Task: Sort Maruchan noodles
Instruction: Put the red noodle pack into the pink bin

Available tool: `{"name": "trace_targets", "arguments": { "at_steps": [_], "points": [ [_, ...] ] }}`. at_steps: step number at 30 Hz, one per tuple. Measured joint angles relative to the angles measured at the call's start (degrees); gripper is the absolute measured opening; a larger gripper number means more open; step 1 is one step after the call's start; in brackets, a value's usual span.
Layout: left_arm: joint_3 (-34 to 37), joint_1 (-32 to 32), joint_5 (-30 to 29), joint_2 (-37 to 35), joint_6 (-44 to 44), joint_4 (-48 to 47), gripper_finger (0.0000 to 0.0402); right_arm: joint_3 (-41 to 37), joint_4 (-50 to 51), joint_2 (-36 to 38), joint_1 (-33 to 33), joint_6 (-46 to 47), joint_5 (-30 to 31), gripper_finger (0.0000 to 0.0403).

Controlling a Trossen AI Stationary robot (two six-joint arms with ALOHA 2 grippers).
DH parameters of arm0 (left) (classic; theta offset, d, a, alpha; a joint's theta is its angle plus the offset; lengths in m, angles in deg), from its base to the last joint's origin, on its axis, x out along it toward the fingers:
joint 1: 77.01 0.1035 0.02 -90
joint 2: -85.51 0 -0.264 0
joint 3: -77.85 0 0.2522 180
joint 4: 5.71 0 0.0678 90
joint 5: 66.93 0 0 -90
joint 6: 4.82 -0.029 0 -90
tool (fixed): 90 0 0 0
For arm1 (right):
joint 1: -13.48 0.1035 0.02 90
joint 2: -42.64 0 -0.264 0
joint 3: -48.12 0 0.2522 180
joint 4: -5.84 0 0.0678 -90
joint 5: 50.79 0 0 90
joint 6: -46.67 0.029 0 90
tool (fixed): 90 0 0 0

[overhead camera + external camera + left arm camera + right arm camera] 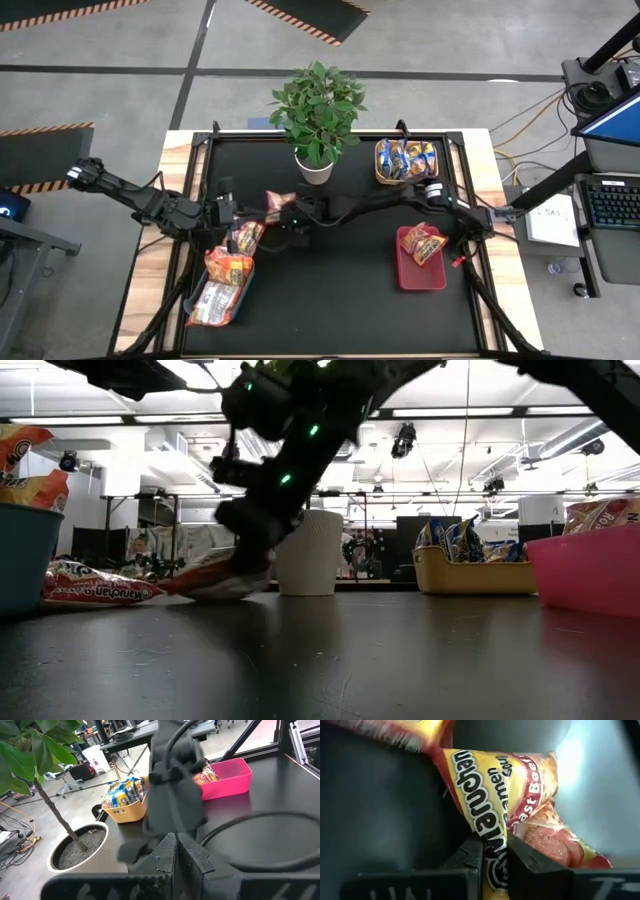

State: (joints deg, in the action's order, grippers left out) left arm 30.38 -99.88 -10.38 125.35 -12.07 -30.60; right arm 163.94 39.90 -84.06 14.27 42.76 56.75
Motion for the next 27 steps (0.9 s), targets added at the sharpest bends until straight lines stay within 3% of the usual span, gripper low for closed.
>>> {"name": "trace_targets", "arguments": {
  "at_steps": [7, 12, 27],
  "points": [
    [0.0, -0.01, 0.0, 0.04, 0.02, -0.01, 0.0, 0.0, 22.61, 5.62, 5.14, 6.29, -0.11, 0.0041],
    [0.0, -0.01, 0.0, 0.07, 0.03, 0.05, 0.0, -0.19, 31.65, 9.81, 8.77, 12.7, -2.53, 0.0043],
    [0.0, 0.0, 0.38, 3.16, 0.74, 2.35, 0.0, -1.66, 48.33, 19.2, 15.83, 36.06, -2.29, 0.016]
  ]
}}
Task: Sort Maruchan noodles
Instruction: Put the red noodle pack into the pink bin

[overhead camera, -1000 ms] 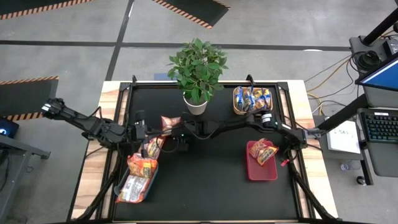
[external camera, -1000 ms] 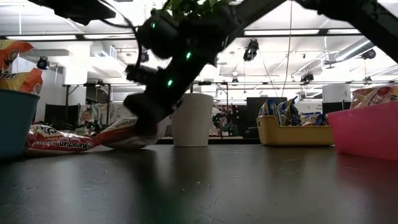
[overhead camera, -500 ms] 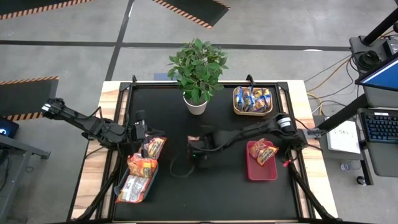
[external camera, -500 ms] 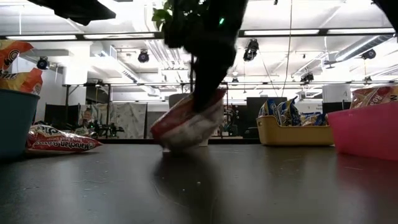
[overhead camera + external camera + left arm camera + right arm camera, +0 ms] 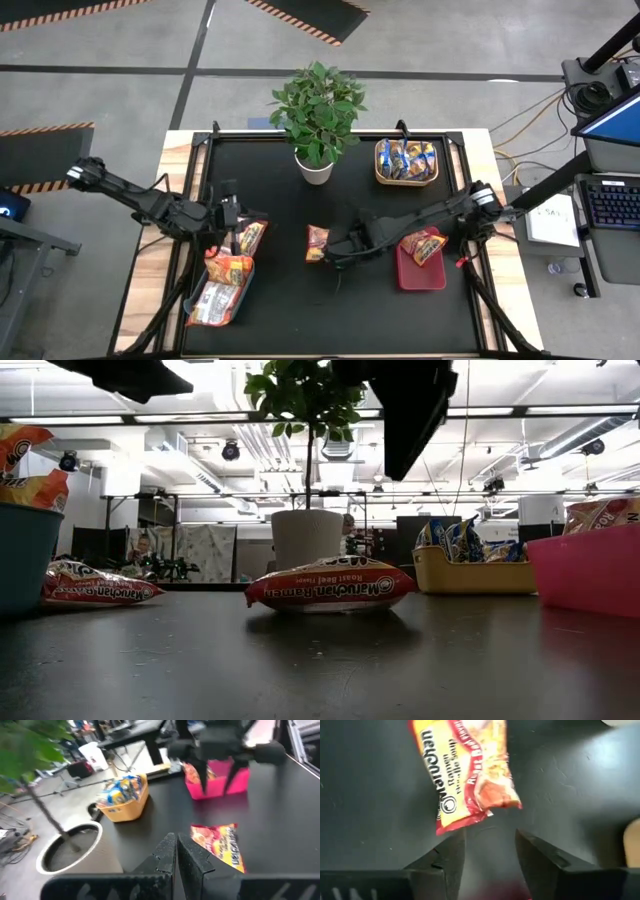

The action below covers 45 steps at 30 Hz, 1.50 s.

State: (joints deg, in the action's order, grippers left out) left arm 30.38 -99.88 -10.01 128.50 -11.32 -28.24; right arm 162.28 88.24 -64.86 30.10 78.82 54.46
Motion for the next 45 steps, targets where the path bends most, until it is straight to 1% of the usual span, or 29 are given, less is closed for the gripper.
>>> {"name": "trace_targets", "arguments": {
  "at_steps": [3, 6, 8, 10, 15, 18, 20, 22, 24, 27, 29, 32, 34, 39, 45],
  "points": [
    [0.0, 0.0, 3.92, 2.27, 0.13, 0.25, 0.0, -2.56, -0.25, 2.71, 0.02, 3.94, 1.47, 0.0174],
    [-0.02, -0.02, 8.51, 5.14, -0.31, 1.76, 0.0, -7.4, -1.22, 6.21, 0.0, 6.72, 2.4, 0.0184],
    [-0.51, -0.02, 10.27, 7.41, -0.86, 2.94, 0.0, -11.77, -3.75, 9.04, 0.0, 8.11, 3.29, 0.0189],
    [-1.82, -0.02, 10.42, 10.09, -1.01, 2.93, 0.0, -16.9, -9.79, 12.11, -0.13, 8.48, 3.69, 0.0191],
    [-7.33, 0.09, 11.62, 18.76, -1.84, 2.79, 0.0, -31.01, -29.18, 19.14, -1.23, 9.32, 3.6, 0.0192],
    [-10.06, 0.09, 11.68, 24.47, -1.4, 2.61, 0.0, -37.88, -36.77, 22.3, -2.59, 11.35, 2.88, 0.0192],
    [-11.24, 0.09, 11.93, 28.43, -0.19, 2.36, 0.0, -41.58, -39.85, 24.0, -3.39, 12.98, 2.73, 0.0192],
    [-12.23, 0.11, 13.41, 32.44, 0.69, 2.28, 0.0, -44.67, -42.58, 25.49, -4.22, 14.53, 2.32, 0.0192],
    [-13.34, 0.18, 14.73, 36.6, 1.53, 2.27, 0.0, -47.09, -44.51, 26.41, -4.93, 15.14, 1.98, 0.0192],
    [-15.49, 0.29, 15.18, 42.87, 4.31, 2.58, 0.0, -49.76, -47.97, 26.68, -6.01, 15.27, 0.1, 0.0192],
    [-16.74, 0.52, 16.55, 46.93, 5.91, 2.33, 0.0, -51.36, -51.46, 26.59, -6.61, 15.26, -1.7, 0.0192],
    [-18.81, 0.84, 17.59, 52.22, 7.09, 2.2, 0.0, -53.34, -56.81, 25.92, -7.38, 15.93, -4.6, 0.0192],
    [-20.15, 1.13, 17.7, 55.03, 7.26, 2.44, 0.0, -53.98, -58.18, 25.58, -7.8, 16.46, -5.5, 0.0192],
    [-21.86, 2.78, 17.67, 59.46, 8.29, 2.36, 0.0, -54.33, -58.68, 25.17, -8.24, 17.15, -6.33, 0.0192],
    [-21.88, 4.44, 17.63, 60.07, 9.62, 2.43, 0.0, -54.64, -59.16, 24.86, -8.15, 18.07, -6.5, 0.0192]
  ]
}}
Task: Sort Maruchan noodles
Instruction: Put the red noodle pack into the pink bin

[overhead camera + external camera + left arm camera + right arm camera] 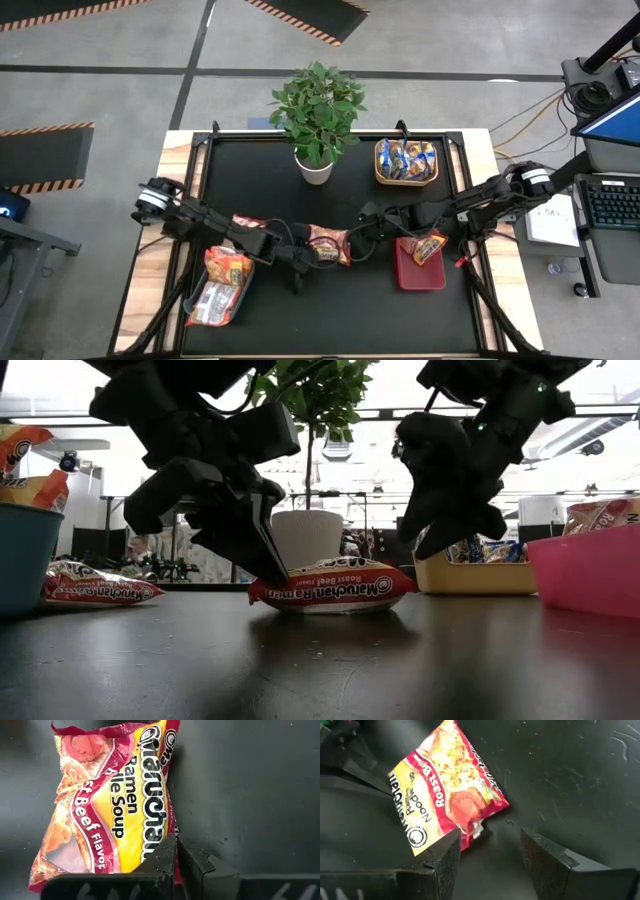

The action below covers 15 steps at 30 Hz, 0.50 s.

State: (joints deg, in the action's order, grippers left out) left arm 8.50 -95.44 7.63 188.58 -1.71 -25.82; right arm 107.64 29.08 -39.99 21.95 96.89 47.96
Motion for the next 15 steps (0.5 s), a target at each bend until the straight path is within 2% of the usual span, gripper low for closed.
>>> {"name": "trace_targets", "arguments": {
  "at_steps": [8, 15],
  "points": [
    [0.8, 0.84, 0.02, 1.8, 2.68, 1.54, 0.0, -0.29, -6.26, -4.63, 0.0, 0.85, 0.06, 0.0192],
    [0.85, 0.83, -0.14, 3.67, 4.99, 2.73, 0.0, -0.29, -7.01, -5.73, -0.26, 1.02, -0.28, 0.0192]
  ]
}}
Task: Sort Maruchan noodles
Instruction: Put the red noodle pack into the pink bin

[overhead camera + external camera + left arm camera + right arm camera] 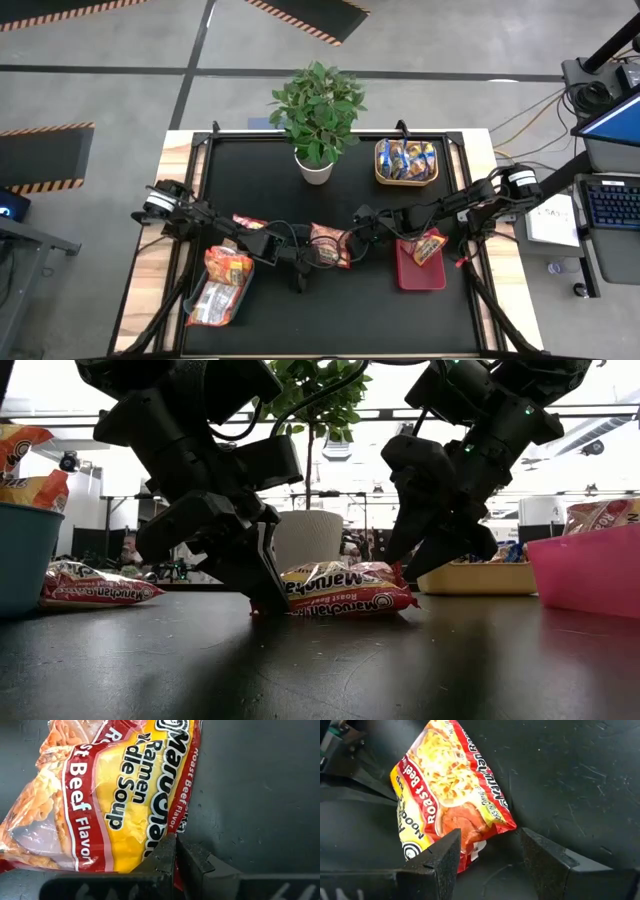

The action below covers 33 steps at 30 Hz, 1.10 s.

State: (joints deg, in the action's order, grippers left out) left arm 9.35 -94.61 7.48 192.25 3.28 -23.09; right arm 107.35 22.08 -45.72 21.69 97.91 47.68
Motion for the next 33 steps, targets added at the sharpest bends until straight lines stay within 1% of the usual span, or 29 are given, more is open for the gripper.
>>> {"name": "trace_targets", "arguments": {
  "at_steps": [7, 14, 18, 21, 24, 28, 31, 33],
  "points": [
    [0.04, 0.0, 0.03, 0.02, 0.15, 0.07, 0.0, 0.0, -0.01, 0.0, 0.0, 1.33, 0.02, 0.0192],
    [1.09, 0.0, 0.01, 0.02, 0.47, 2.31, 0.0, -0.14, -2.96, -0.01, 0.0, 1.34, 0.09, 0.0192],
    [2.0, 0.0, 0.01, 0.02, 0.89, 4.2, 0.0, -0.26, -5.37, -2.09, 0.04, 1.19, 0.05, 0.0192],
    [2.21, 0.02, 0.06, 0.02, 1.46, 4.7, 0.0, -0.24, -9.82, -5.26, 0.11, 0.24, -0.97, 0.0192],
    [2.23, 0.04, 0.08, 0.02, 1.67, 4.75, 0.0, -0.24, -15.09, -7.75, 0.13, -2.69, -1.45, 0.0192],
    [2.26, 0.04, 0.06, 0.04, 2.09, 4.93, 0.0, -0.18, -22.55, -9.26, 0.11, -6.57, -4.9, 0.0192],
    [2.27, 0.04, 0.08, 0.07, 2.1, 5.11, 0.0, -0.17, -25.46, -9.28, 0.11, -8.91, -6.33, 0.0191],
    [2.27, 0.04, 0.08, 0.07, 2.12, 5.14, 0.0, -0.16, -25.49, -8.9, 0.11, -10.29, -6.57, 0.0189]
  ]
}}
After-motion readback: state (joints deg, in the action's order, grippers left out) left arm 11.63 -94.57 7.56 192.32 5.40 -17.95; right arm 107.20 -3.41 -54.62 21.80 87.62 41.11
